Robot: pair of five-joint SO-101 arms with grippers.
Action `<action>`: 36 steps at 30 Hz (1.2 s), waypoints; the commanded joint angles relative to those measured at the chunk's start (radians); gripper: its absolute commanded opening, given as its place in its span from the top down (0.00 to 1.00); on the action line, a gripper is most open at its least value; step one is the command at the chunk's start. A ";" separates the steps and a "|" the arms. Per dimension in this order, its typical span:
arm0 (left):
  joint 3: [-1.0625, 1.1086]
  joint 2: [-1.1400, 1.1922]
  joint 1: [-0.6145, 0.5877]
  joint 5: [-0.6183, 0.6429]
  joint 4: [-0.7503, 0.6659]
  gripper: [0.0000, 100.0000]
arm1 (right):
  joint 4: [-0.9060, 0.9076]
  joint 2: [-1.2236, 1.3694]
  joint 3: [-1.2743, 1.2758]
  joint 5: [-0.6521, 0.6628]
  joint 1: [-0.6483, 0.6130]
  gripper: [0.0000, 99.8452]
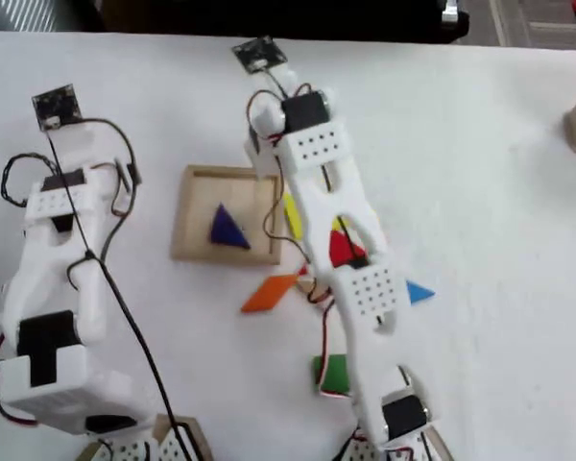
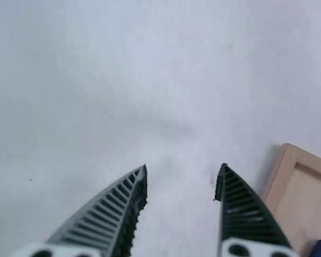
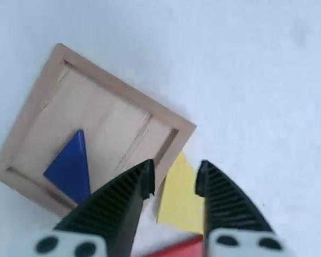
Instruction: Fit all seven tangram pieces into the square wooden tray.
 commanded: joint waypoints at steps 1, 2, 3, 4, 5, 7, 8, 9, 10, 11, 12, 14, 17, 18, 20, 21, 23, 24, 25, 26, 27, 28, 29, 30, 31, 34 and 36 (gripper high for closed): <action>-0.025 -0.005 -0.008 0.009 -0.021 0.78 | 0.005 -0.325 0.313 -0.006 0.004 0.97; -0.025 -0.005 -0.008 0.011 -0.020 0.78 | 0.001 -0.386 0.399 -0.008 0.004 0.97; -0.025 -0.005 -0.008 0.011 -0.018 0.78 | -0.019 -0.446 0.489 -0.008 0.007 0.98; -0.025 -0.005 -0.008 0.011 -0.018 0.78 | -0.041 -0.493 0.571 -0.009 0.012 0.99; -0.025 -0.007 -0.007 0.009 -0.015 0.78 | -0.061 -0.539 0.655 -0.018 0.018 0.98; -0.025 -0.007 -0.004 0.008 -0.015 0.79 | -0.124 -0.619 0.819 -0.061 0.044 0.98; -0.025 -0.007 -0.004 0.008 -0.015 0.81 | -0.163 -0.656 0.899 -0.078 0.054 0.98; -0.025 -0.007 -0.004 0.006 -0.015 0.85 | -0.205 -0.691 0.984 -0.087 0.062 0.98; -0.025 -0.007 -0.004 0.006 -0.015 0.88 | -0.248 -0.725 1.065 -0.089 0.065 0.98; -0.025 -0.007 -0.002 0.006 -0.015 0.93 | -0.291 -0.759 1.143 -0.089 0.067 0.98; -0.025 -0.007 -0.002 0.006 -0.014 0.96 | -0.337 -0.791 1.223 -0.089 0.065 0.98; -0.023 -0.008 -0.002 0.006 -0.014 0.97 | -0.437 -0.855 1.373 -0.094 0.062 0.98; -0.005 -0.013 0.024 0.005 -0.020 0.98 | -0.596 -0.937 1.565 -0.092 0.064 0.98; 0.002 -0.015 0.035 0.003 -0.020 0.98 | -0.645 -0.961 1.614 -0.091 0.067 0.98; 0.005 -0.015 0.051 -0.035 -0.017 0.98 | -0.722 -0.992 1.695 -0.083 0.068 0.98; 0.009 -0.015 0.059 -0.069 -0.020 0.98 | -0.756 -1.006 1.731 -0.084 0.065 0.98; 0.012 -0.015 0.074 -0.132 -0.015 0.98 | -0.802 -1.023 1.777 -0.084 0.059 0.98; 0.012 -0.016 0.084 -0.155 -0.015 0.98 | -0.814 -1.027 1.789 -0.084 0.059 0.98; 0.012 -0.016 0.090 -0.169 -0.015 0.98 | -0.817 -1.027 1.791 -0.084 0.059 0.98; 0.012 -0.016 0.096 -0.175 -0.014 0.98 | -0.820 -1.027 1.791 -0.084 0.061 0.98; 0.012 -0.016 0.097 -0.176 -0.014 0.98 | -0.820 -1.029 1.791 -0.084 0.067 0.98; 0.014 -0.016 0.101 -0.178 -0.014 0.98 | -0.822 -1.033 1.792 -0.084 0.071 0.98; 0.014 -0.016 0.104 -0.178 -0.014 0.98 | -0.822 -1.038 1.792 -0.084 0.081 0.98; 0.014 -0.016 0.107 -0.178 -0.011 0.98 | -0.822 -1.044 1.794 -0.091 0.091 0.98; 0.014 -0.018 0.107 -0.180 0.005 0.98 | -0.822 -1.052 1.795 -0.092 0.101 0.98; 0.043 -0.062 0.114 -0.180 0.021 0.98 | -0.831 -1.087 1.818 -0.092 0.127 0.98; 0.118 -0.119 0.137 -0.181 -0.023 0.98 | -0.862 -1.127 1.863 -0.092 0.131 0.98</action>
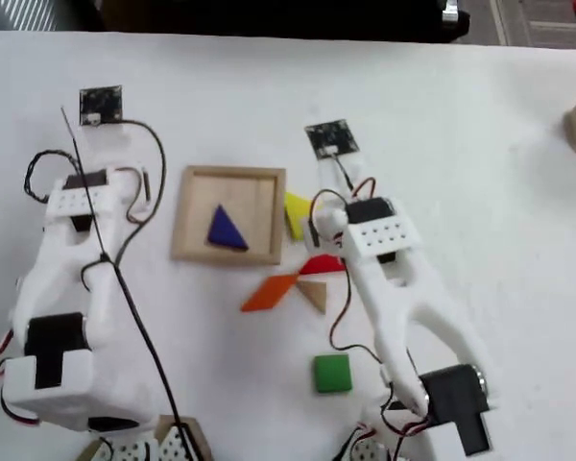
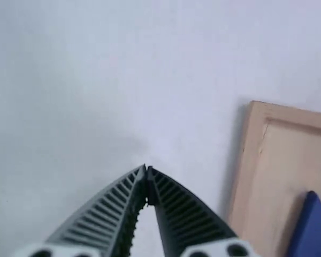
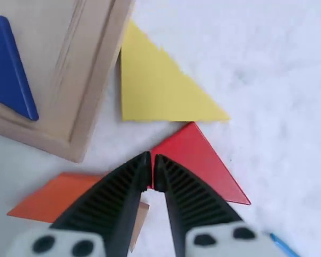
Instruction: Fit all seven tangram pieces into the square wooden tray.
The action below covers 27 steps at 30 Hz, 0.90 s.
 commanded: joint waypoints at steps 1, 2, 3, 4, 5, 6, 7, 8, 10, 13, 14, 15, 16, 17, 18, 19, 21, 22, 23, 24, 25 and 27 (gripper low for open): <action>0.135 -0.145 0.067 -0.011 -0.072 0.98 | -0.061 -0.104 0.055 -0.009 0.018 0.98; 0.186 -0.185 0.076 -0.011 -0.114 0.98 | -0.077 -0.127 0.084 -0.009 0.018 0.98; 0.238 -0.220 0.087 -0.011 -0.161 0.98 | -0.094 -0.148 0.112 -0.009 0.018 0.98; 0.285 -0.252 0.099 -0.011 -0.209 0.98 | -0.108 -0.162 0.135 -0.009 0.019 0.98; 0.327 -0.280 0.113 -0.011 -0.249 0.97 | -0.117 -0.176 0.158 -0.009 0.019 0.98; 0.364 -0.305 0.125 -0.011 -0.281 0.97 | -0.128 -0.185 0.180 -0.009 0.019 0.98; 0.385 -0.323 0.137 -0.011 -0.301 0.97 | -0.137 -0.188 0.196 -0.008 0.021 0.98; 0.394 -0.335 0.145 -0.011 -0.307 0.97 | -0.150 -0.186 0.209 -0.002 0.021 0.98; 0.393 -0.348 0.148 -0.003 -0.296 0.97 | -0.162 -0.180 0.226 -0.002 0.033 0.98; 0.331 -0.346 0.156 0.000 -0.222 0.97 | -0.174 -0.165 0.226 -0.002 0.070 0.98; 0.295 -0.344 0.160 0.000 -0.181 0.97 | -0.183 -0.160 0.226 0.000 0.079 0.98; 0.256 -0.344 0.173 0.000 -0.130 0.97 | -0.193 -0.156 0.226 0.000 0.094 0.98; 0.215 -0.344 0.191 0.000 -0.080 0.98 | -0.208 -0.151 0.226 0.005 0.113 0.98; 0.178 -0.344 0.217 0.000 -0.034 0.98 | -0.228 -0.147 0.226 0.021 0.131 0.98; 0.144 -0.344 0.249 0.000 0.005 0.98 | -0.240 -0.140 0.227 0.038 0.147 0.98; 0.114 -0.344 0.282 0.000 0.034 0.98 | -0.252 -0.134 0.227 0.046 0.157 0.98; 0.058 -0.344 0.357 0.000 0.080 0.98 | -0.260 -0.117 0.227 0.054 0.165 0.98; 0.034 -0.344 0.397 0.000 0.094 0.98 | -0.260 -0.113 0.226 0.057 0.165 0.98; 0.017 -0.344 0.433 0.000 0.097 0.98 | -0.260 -0.110 0.226 0.057 0.163 0.98; 0.005 -0.343 0.469 0.000 0.100 0.98 | -0.260 -0.110 0.226 0.057 0.163 0.98; 0.000 -0.343 0.495 0.000 0.098 0.98 | -0.260 -0.108 0.224 0.057 0.163 0.98; 0.008 -0.335 0.535 0.000 0.089 0.98 | -0.262 -0.105 0.224 0.057 0.166 0.98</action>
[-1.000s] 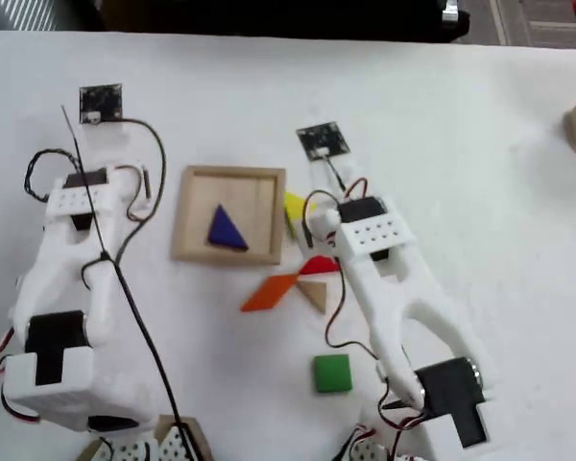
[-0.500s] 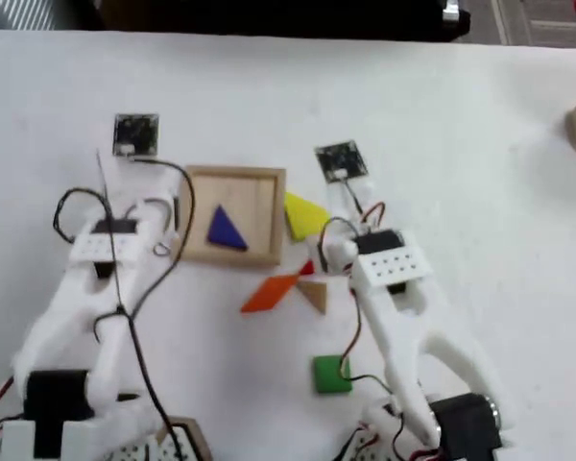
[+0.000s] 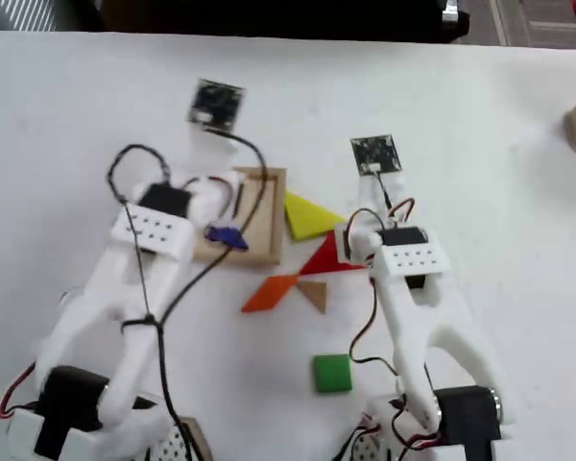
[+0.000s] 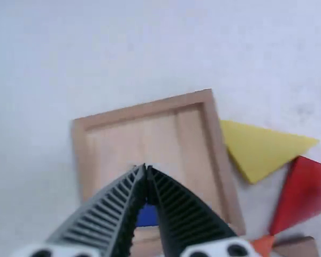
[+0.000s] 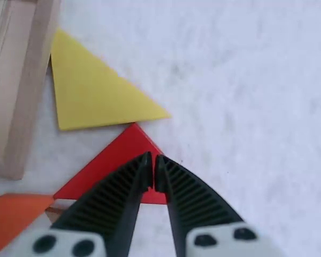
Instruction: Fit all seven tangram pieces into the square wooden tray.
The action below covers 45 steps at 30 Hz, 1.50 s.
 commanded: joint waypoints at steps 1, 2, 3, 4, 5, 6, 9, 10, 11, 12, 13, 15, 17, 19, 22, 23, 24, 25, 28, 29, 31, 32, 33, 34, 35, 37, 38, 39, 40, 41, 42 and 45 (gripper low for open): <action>-0.043 -0.024 0.116 0.000 -0.018 0.98 | -0.021 -0.005 -0.009 0.017 0.015 0.98; -0.020 0.001 0.131 0.000 -0.052 0.98 | -0.021 -0.005 -0.009 0.017 0.016 0.98; 0.005 0.031 0.139 0.000 -0.098 0.98 | -0.021 -0.005 -0.009 0.017 0.016 0.98; 0.025 0.065 0.140 0.000 -0.147 0.98 | -0.021 -0.005 -0.009 0.017 0.013 0.98; 0.043 0.105 0.137 0.000 -0.201 0.98 | -0.021 -0.005 -0.009 0.017 0.010 0.98; 0.060 0.148 0.133 0.000 -0.252 0.98 | -0.027 -0.005 -0.009 0.017 0.008 0.98; 0.075 0.266 0.128 0.000 -0.319 0.98 | -0.064 -0.004 -0.008 0.017 0.016 0.98; 0.072 0.291 0.127 -0.003 -0.319 0.98 | -0.068 -0.004 -0.006 0.018 0.016 0.98; 0.074 0.300 0.127 -0.003 -0.319 0.98 | -0.067 -0.004 -0.005 0.018 0.013 0.98; 0.074 0.302 0.127 -0.003 -0.319 0.98 | -0.064 -0.004 -0.003 0.018 0.010 0.98; 0.072 0.302 0.127 -0.002 -0.319 0.98 | -0.062 -0.004 -0.003 0.018 0.010 0.98; 0.078 0.303 0.127 -0.002 -0.319 0.98 | -0.062 -0.004 -0.003 0.018 0.015 0.98; 0.080 0.306 0.111 -0.003 -0.304 0.98 | -0.062 -0.004 -0.003 0.018 0.015 0.98; 0.080 0.303 0.077 -0.005 -0.269 0.98 | -0.062 -0.002 -0.003 0.018 0.013 0.98; 0.080 0.303 0.008 -0.008 -0.216 0.98 | -0.062 -0.002 -0.003 0.018 0.012 0.98; 0.080 0.303 -0.013 -0.009 -0.201 0.98 | -0.062 -0.002 -0.003 0.018 0.010 0.98; 0.077 0.302 -0.031 -0.009 -0.187 0.98 | -0.062 -0.002 -0.003 0.018 0.010 0.98; 0.074 0.302 -0.047 -0.009 -0.173 0.98 | -0.062 -0.002 -0.003 0.018 0.008 0.98; 0.072 0.302 -0.070 -0.009 -0.157 0.98 | -0.062 -0.002 -0.002 0.054 0.007 0.98; 0.072 0.302 -0.070 -0.009 -0.157 0.98 | -0.062 -0.002 -0.002 0.058 0.007 0.98; 0.072 0.302 -0.070 -0.009 -0.155 0.98 | -0.062 -0.002 -0.002 0.058 0.007 0.98; 0.072 0.302 -0.070 -0.009 -0.155 0.98 | -0.062 -0.002 -0.002 0.058 0.007 0.98; 0.072 0.302 -0.071 -0.011 -0.155 0.98 | -0.062 -0.002 -0.002 0.058 0.007 0.98; 0.072 0.300 -0.076 -0.018 -0.155 0.98 | -0.062 -0.002 -0.002 0.060 0.007 0.98; 0.072 0.300 -0.084 -0.044 -0.153 0.98 | -0.062 -0.002 -0.002 0.060 0.007 0.98; 0.071 0.297 -0.097 -0.127 -0.153 0.98 | -0.062 -0.002 -0.002 0.061 0.007 0.98; 0.075 0.283 -0.102 -0.167 -0.150 0.98 | -0.062 -0.002 -0.002 0.061 0.007 0.98; 0.080 0.263 -0.108 -0.207 -0.137 0.98 | -0.062 -0.002 -0.002 0.061 0.007 0.98; 0.080 0.242 -0.113 -0.242 -0.114 0.98 | -0.062 -0.002 -0.002 0.063 0.007 0.98; 0.080 0.223 -0.116 -0.273 -0.086 0.98 | -0.062 -0.002 -0.002 0.063 0.007 0.98; 0.080 0.208 -0.120 -0.299 -0.063 0.98 | -0.062 -0.002 -0.002 0.063 0.007 0.98; 0.081 0.188 -0.122 -0.359 -0.012 0.98 | -0.062 -0.002 -0.002 0.063 0.007 0.98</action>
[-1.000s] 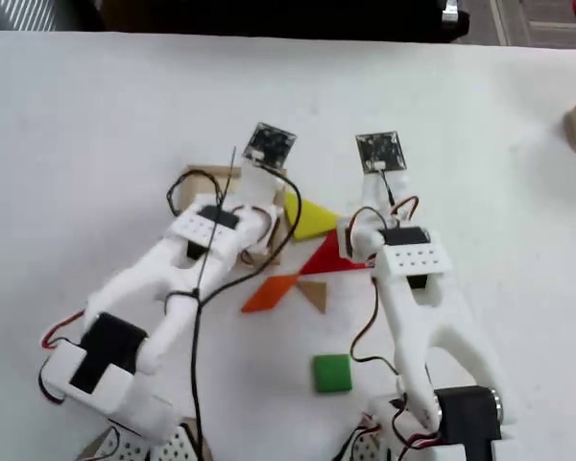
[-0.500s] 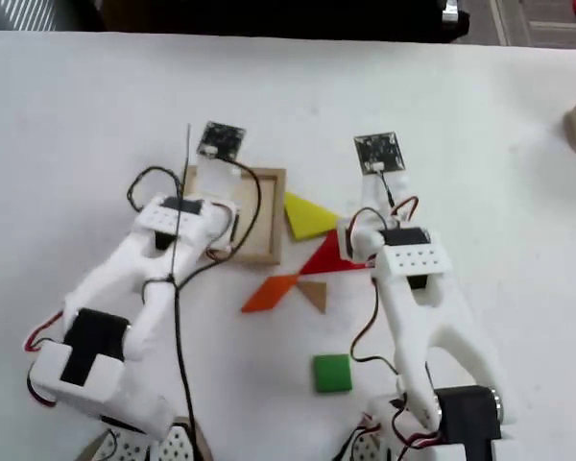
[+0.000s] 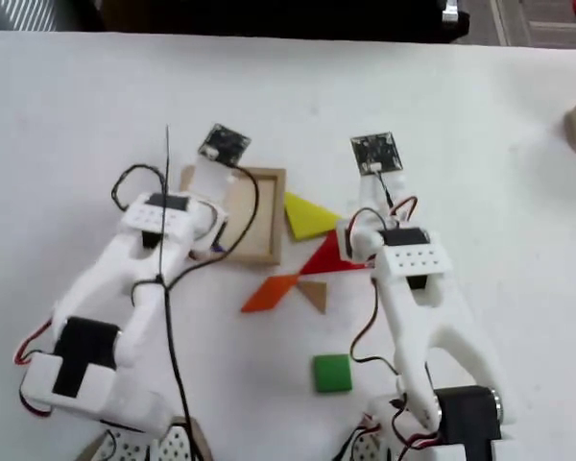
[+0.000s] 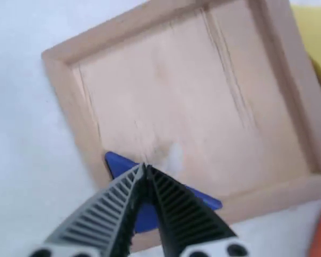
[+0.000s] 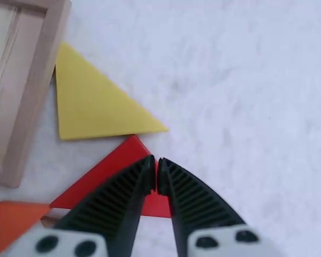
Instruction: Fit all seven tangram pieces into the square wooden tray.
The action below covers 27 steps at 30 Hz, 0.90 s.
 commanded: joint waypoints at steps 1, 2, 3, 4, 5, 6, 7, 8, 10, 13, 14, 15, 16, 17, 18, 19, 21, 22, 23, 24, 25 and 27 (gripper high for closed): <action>-0.006 -0.073 -0.018 -0.094 0.071 0.98 | -0.016 -0.001 -0.008 0.017 -0.001 0.98; -0.006 -0.073 -0.018 -0.104 0.077 0.98 | -0.016 -0.001 -0.008 0.017 -0.001 0.98; -0.006 -0.073 -0.019 -0.110 0.086 0.98 | -0.016 0.005 -0.008 0.017 -0.001 0.98; -0.006 -0.073 -0.027 -0.114 0.091 0.98 | -0.019 0.016 -0.009 0.017 -0.001 0.98; -0.006 -0.073 -0.035 -0.112 0.094 0.98 | -0.019 0.030 -0.014 0.018 -0.001 0.98; -0.006 -0.073 -0.042 -0.109 0.094 0.98 | -0.022 0.036 -0.015 0.018 -0.001 0.98; -0.006 -0.073 -0.051 -0.107 0.094 0.98 | -0.022 0.044 -0.017 0.018 -0.001 0.98; -0.006 -0.074 -0.059 -0.106 0.092 0.98 | -0.022 0.045 -0.017 0.018 -0.001 0.98; -0.008 -0.081 -0.064 -0.100 0.091 0.98 | -0.018 0.048 -0.025 0.018 -0.001 0.98; -0.017 -0.081 -0.054 0.012 0.087 0.98 | -0.016 0.054 -0.028 0.018 -0.001 0.98; -0.017 -0.084 -0.054 0.072 0.086 0.98 | -0.016 0.054 -0.028 0.018 -0.001 0.98; -0.020 -0.094 -0.056 0.137 0.078 0.98 | -0.016 0.054 -0.028 0.018 -0.001 0.98; -0.015 -0.111 -0.062 0.195 0.066 0.98 | -0.016 0.054 -0.028 0.018 -0.001 0.98; -0.008 -0.133 -0.065 0.245 0.057 0.98 | -0.016 0.054 -0.028 0.018 -0.001 0.98; 0.006 -0.154 -0.065 0.288 0.043 0.98 | -0.016 0.056 -0.029 0.018 -0.001 0.98; 0.025 -0.174 -0.064 0.315 0.021 0.98 | -0.016 0.056 -0.029 0.018 -0.001 0.98; 0.072 -0.209 -0.044 0.328 -0.054 0.98 | -0.016 0.056 -0.029 0.018 -0.001 0.98; 0.103 -0.222 -0.021 0.327 -0.107 0.98 | -0.016 0.056 -0.029 0.018 -0.001 0.98; 0.137 -0.228 0.004 0.330 -0.170 0.98 | -0.019 0.056 -0.029 0.018 -0.001 0.98; 0.173 -0.226 0.035 0.331 -0.235 0.98 | -0.019 0.058 -0.029 0.018 -0.001 0.98; 0.210 -0.223 0.061 0.331 -0.301 0.98 | -0.019 0.058 -0.029 0.018 -0.001 0.98; 0.265 -0.213 0.108 0.333 -0.400 0.98 | -0.019 0.058 -0.029 0.018 -0.001 0.98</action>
